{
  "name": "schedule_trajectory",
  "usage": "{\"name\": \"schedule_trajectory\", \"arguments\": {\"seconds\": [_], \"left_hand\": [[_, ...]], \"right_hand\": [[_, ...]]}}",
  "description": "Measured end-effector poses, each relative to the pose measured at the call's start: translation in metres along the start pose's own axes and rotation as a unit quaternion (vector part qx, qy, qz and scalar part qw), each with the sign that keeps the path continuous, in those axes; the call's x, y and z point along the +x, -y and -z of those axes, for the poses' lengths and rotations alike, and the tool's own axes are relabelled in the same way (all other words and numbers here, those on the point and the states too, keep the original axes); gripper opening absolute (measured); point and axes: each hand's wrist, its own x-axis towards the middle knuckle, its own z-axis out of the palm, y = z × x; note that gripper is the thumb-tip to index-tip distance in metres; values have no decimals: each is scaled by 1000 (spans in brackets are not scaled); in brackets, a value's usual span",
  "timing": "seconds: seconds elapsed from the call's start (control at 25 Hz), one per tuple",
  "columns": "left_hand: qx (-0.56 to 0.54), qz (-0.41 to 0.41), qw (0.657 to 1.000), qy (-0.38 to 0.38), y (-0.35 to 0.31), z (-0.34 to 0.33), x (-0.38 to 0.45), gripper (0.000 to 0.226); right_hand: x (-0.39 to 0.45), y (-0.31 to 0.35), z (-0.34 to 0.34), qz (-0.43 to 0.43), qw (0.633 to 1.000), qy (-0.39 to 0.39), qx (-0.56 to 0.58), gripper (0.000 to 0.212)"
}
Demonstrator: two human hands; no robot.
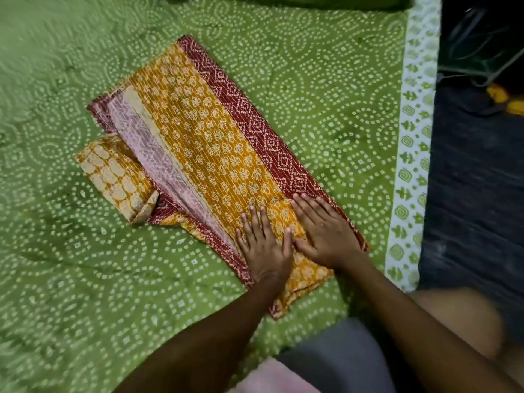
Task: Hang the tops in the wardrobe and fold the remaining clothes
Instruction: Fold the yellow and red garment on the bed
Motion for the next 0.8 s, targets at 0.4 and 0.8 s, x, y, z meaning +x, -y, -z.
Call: {"name": "schedule_trajectory", "arguments": {"seconds": [0.4,0.8], "left_hand": [[-316,-55,947,-34,79,55,-19,44],[-199,-94,974,50,125,93,-8,20]], "right_hand": [[14,131,9,-269,921,-105,262,28],[1,145,18,-232,846,-11,479,19]]}}
